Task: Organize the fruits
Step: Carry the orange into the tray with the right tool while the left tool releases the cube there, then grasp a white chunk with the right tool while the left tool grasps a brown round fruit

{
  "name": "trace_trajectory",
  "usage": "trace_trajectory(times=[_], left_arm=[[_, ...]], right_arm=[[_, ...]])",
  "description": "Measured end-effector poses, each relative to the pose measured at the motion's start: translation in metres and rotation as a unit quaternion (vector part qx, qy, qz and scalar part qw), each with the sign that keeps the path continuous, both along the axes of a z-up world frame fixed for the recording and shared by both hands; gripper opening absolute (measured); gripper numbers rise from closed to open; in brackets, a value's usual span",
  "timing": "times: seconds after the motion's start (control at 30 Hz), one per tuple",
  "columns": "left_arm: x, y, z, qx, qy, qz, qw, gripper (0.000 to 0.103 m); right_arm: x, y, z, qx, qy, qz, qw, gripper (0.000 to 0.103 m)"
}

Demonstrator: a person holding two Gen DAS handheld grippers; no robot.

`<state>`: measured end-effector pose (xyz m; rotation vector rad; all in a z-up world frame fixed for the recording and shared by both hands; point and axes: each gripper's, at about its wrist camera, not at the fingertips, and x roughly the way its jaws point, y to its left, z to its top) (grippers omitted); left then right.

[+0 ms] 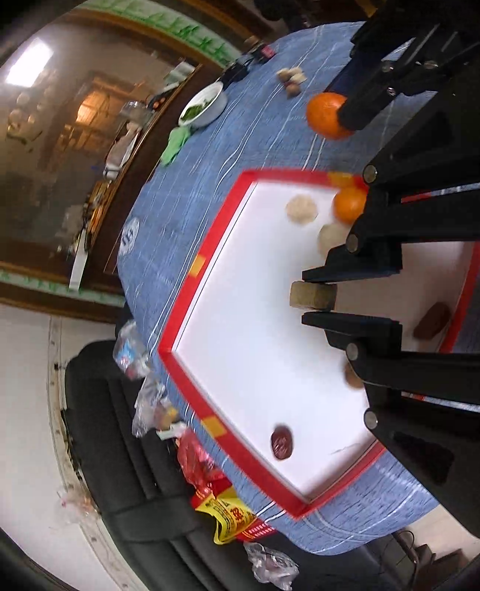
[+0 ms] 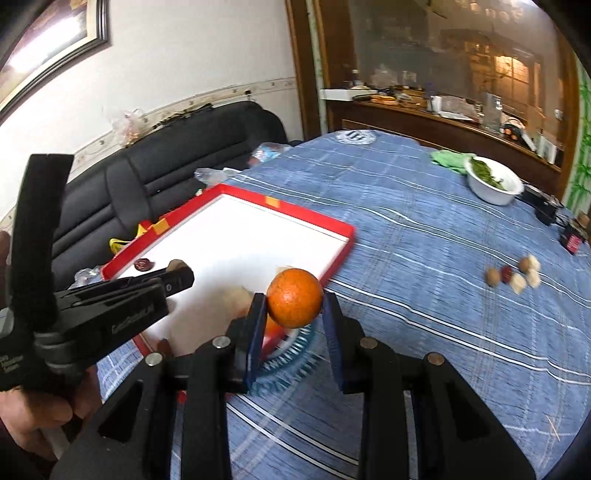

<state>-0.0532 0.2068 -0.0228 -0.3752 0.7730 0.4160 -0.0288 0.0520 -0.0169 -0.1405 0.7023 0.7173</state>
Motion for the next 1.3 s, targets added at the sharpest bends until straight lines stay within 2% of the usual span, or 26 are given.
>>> trace_trajectory(times=[0.27, 0.67, 0.73, 0.77, 0.8, 0.83, 0.87, 0.93, 1.03, 1.13, 1.23, 1.3], left_arm=[[0.007, 0.028, -0.009, 0.009, 0.018, 0.032, 0.9993, 0.014], [0.018, 0.046, -0.018, 0.028, 0.055, 0.069, 0.9958, 0.015], [0.021, 0.046, -0.02, 0.03, 0.073, 0.066, 0.9947, 0.024], [0.021, 0.046, -0.021, 0.03, 0.08, 0.068, 0.994, 0.038], [0.02, 0.046, -0.019, 0.033, 0.078, 0.074, 0.9937, 0.05], [0.017, 0.045, -0.015, 0.04, 0.07, 0.084, 0.9933, 0.055], [0.015, 0.044, -0.011, 0.043, 0.062, 0.091, 0.993, 0.063], [0.01, 0.04, -0.001, 0.043, 0.04, 0.105, 0.9927, 0.064], [0.008, 0.023, 0.015, 0.036, -0.005, 0.097, 0.9946, 0.064], [0.018, -0.012, 0.024, 0.047, -0.024, 0.05, 0.9973, 0.065], [0.039, -0.056, 0.023, 0.052, -0.023, -0.02, 0.9982, 0.065], [0.055, -0.089, 0.019, 0.057, -0.016, -0.068, 0.9959, 0.065]], right_arm=[[0.014, 0.041, -0.014, -0.004, 0.024, 0.02, 0.999, 0.033], [0.028, 0.071, -0.032, -0.019, 0.053, 0.039, 0.998, 0.034], [0.03, 0.076, -0.035, -0.025, 0.059, 0.049, 0.997, 0.035], [0.03, 0.077, -0.037, -0.029, 0.06, 0.051, 0.996, 0.037], [0.03, 0.075, -0.037, -0.028, 0.061, 0.05, 0.997, 0.048], [0.03, 0.072, -0.034, -0.021, 0.06, 0.049, 0.997, 0.054], [0.03, 0.066, -0.031, -0.012, 0.06, 0.05, 0.997, 0.054], [0.029, 0.05, -0.021, 0.008, 0.05, 0.041, 0.998, 0.054], [0.031, 0.017, -0.006, 0.029, 0.031, 0.019, 0.999, 0.054], [0.042, -0.038, 0.0, 0.032, 0.009, -0.031, 0.999, 0.054], [0.066, -0.1, -0.008, 0.019, 0.013, -0.104, 0.994, 0.054], [0.084, -0.136, -0.019, 0.0, 0.025, -0.152, 0.988, 0.054]])
